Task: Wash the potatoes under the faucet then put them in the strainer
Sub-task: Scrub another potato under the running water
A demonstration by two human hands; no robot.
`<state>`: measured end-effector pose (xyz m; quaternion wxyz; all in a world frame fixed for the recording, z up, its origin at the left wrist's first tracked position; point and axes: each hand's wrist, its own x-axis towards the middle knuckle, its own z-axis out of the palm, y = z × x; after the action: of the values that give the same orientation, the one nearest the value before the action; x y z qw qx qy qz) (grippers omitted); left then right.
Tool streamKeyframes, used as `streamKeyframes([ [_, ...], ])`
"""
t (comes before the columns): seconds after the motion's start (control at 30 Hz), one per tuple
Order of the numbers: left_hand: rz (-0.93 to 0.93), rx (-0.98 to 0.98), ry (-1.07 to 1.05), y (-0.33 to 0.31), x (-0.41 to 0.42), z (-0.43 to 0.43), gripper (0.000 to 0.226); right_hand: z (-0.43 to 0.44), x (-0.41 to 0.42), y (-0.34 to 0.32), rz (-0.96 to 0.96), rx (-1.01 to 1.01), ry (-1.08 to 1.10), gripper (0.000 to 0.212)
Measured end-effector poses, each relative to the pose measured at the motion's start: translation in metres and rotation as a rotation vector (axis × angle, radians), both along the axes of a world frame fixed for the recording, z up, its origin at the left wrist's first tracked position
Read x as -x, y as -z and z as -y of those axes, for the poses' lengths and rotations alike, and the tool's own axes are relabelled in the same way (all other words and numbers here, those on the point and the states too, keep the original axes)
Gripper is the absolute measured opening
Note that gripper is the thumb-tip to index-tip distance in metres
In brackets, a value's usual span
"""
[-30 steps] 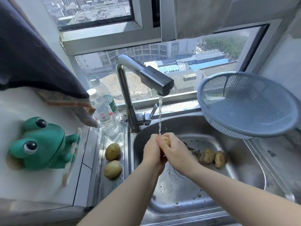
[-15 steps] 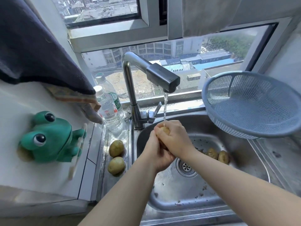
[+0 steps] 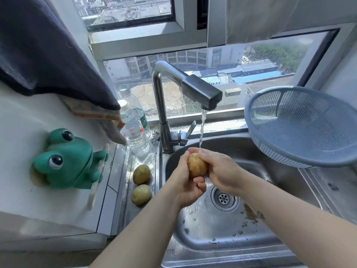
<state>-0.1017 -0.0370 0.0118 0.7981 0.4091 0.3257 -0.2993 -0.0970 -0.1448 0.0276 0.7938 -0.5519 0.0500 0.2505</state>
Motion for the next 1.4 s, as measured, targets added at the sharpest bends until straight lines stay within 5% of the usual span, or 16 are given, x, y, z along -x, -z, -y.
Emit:
streamKeyframes([
  [0.27, 0.106, -0.113, 0.078, 0.002, 0.002, 0.008, 0.033, -0.003, 0.000, -0.001, 0.029, 0.178, 0.063, 0.015],
  [0.5, 0.001, -0.033, 0.114, -0.003, -0.005, 0.000, 0.037, 0.002, -0.003, 0.006, -0.096, -0.125, 0.153, 0.027],
  [0.73, -0.054, 0.072, 0.144, -0.005, -0.001, -0.002, 0.049, 0.004, 0.006, 0.010, 0.237, 0.391, -0.088, 0.029],
  [0.83, -0.014, 0.055, 0.129, -0.005, -0.002, 0.001, 0.049, 0.004, 0.002, 0.008, 0.177, 0.307, -0.050, 0.023],
  [1.0, 0.125, 0.005, 0.052, 0.002, 0.000, 0.015, 0.046, -0.010, -0.002, 0.012, 0.040, 0.326, 0.323, 0.010],
  [1.1, 0.235, -0.054, 0.003, 0.007, 0.006, 0.018, 0.042, -0.014, -0.003, 0.012, -0.014, 0.351, 0.432, 0.028],
  [1.3, 0.354, -0.208, 0.034, 0.015, 0.009, 0.015, 0.046, -0.014, 0.000, 0.014, -0.059, 0.160, 0.337, 0.035],
  [1.4, 0.317, -0.219, -0.013, 0.009, 0.005, 0.015, 0.030, -0.016, 0.004, 0.014, 0.020, 0.122, 0.254, 0.031],
])
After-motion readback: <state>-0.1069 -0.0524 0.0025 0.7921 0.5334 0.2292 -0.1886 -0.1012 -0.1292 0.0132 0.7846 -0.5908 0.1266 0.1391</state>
